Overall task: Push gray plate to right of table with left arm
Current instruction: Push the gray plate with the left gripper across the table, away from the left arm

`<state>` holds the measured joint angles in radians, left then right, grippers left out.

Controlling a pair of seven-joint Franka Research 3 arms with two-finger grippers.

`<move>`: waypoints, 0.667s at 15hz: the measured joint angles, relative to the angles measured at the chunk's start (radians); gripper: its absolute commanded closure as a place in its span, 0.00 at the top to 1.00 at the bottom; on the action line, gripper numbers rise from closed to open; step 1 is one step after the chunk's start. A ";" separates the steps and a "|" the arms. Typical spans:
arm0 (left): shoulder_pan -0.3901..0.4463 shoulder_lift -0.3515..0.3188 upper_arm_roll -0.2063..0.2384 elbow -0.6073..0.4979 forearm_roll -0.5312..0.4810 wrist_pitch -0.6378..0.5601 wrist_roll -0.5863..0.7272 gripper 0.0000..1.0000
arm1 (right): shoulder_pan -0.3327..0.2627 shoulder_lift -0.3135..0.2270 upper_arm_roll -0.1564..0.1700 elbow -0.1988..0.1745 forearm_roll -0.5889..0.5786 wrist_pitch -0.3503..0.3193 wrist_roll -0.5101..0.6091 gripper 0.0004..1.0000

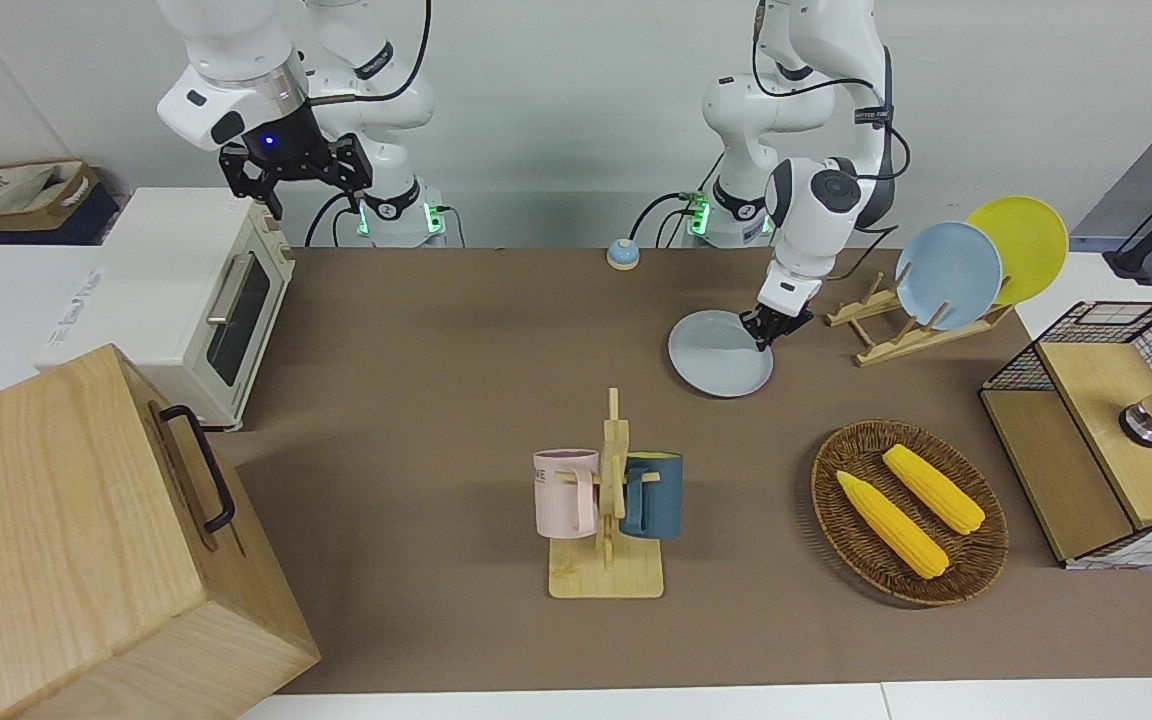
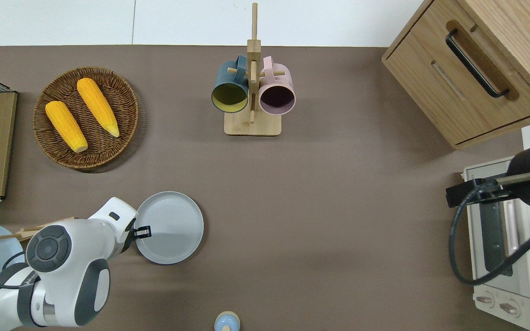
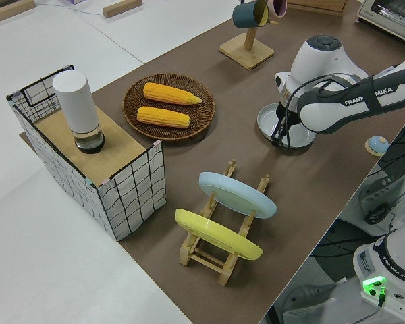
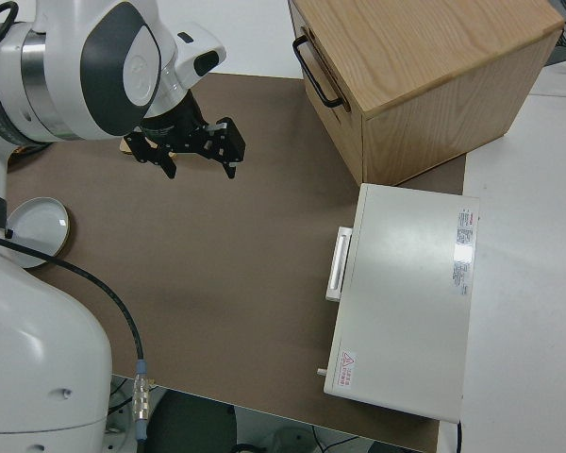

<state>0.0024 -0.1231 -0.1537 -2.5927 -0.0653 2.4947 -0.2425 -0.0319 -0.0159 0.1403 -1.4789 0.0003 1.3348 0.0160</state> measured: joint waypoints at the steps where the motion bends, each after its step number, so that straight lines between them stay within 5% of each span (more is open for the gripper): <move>1: 0.000 0.001 -0.002 0.002 0.000 0.000 -0.013 0.00 | 0.000 0.000 0.000 0.000 0.000 0.000 0.000 0.98; 6: -0.062 0.086 -0.101 0.104 0.000 -0.001 -0.290 0.00 | 0.000 0.000 0.000 0.000 0.000 0.000 0.000 0.98; 10: -0.167 0.133 -0.112 0.162 0.001 -0.001 -0.497 0.00 | 0.000 0.000 0.000 0.000 0.000 0.000 0.000 0.98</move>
<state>-0.1646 0.0100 -0.2655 -2.4309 -0.0647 2.4941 -0.7400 -0.0319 -0.0159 0.1403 -1.4789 0.0003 1.3348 0.0160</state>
